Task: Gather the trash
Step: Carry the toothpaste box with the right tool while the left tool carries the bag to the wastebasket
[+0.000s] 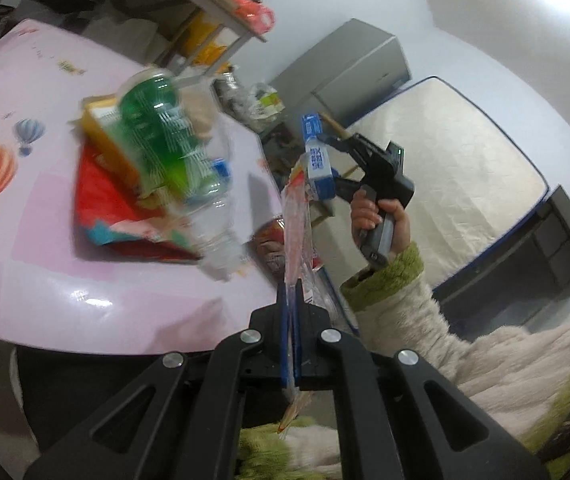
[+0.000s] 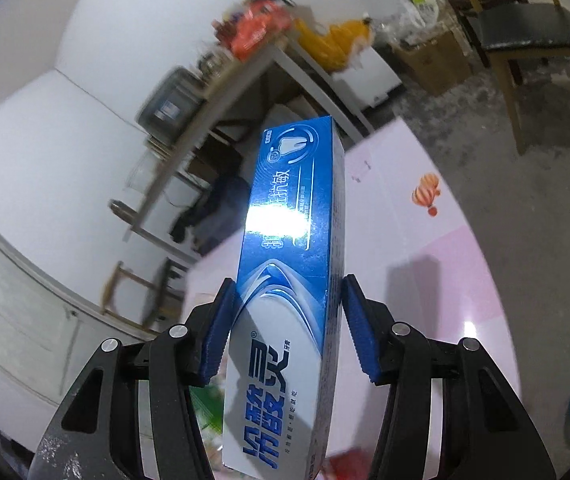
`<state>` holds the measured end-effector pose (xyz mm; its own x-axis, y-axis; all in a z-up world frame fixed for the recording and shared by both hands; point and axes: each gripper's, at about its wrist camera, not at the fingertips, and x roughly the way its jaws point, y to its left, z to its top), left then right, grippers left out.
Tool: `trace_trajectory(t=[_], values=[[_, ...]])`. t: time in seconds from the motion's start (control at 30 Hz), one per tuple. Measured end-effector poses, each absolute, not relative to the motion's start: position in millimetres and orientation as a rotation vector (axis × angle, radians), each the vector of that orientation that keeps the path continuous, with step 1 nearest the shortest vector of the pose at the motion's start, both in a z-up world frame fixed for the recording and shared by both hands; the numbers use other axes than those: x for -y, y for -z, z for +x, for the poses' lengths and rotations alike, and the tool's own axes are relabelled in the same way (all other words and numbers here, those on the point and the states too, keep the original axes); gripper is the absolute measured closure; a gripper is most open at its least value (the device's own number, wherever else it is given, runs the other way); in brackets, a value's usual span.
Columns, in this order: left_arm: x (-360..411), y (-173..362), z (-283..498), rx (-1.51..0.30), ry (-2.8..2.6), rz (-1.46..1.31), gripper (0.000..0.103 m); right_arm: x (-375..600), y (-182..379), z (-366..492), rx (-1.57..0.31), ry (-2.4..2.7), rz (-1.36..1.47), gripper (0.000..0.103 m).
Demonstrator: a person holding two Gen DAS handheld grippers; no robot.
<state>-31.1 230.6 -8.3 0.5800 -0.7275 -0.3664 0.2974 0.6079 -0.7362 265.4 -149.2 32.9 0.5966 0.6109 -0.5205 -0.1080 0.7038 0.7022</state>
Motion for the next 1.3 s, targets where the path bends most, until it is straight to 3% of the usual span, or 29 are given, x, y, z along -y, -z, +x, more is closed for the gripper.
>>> trace_trajectory(t=[0.33,0.63,0.97,1.3], values=[[-134.4,-37.9,18.8,-0.745,0.875,-0.551,0.102,265.5,-53.5,159.0,-0.7,-0.379,0.79,0.052],[-38.6,-28.6,74.7,-0.871,0.907,-0.411,0.102,327.6,0.9,99.3,-0.76,-0.236,0.889,0.052],[-30.3,15.2,111.3,-1.007,0.751,-0.415,0.102,308.3,25.5,127.6,-0.876,-0.329,0.912,0.052],[-44.0,17.9,102.2,-1.039,0.737,-0.44,0.102,281.1,31.5,143.1,-0.96,-0.384,0.855,0.052]])
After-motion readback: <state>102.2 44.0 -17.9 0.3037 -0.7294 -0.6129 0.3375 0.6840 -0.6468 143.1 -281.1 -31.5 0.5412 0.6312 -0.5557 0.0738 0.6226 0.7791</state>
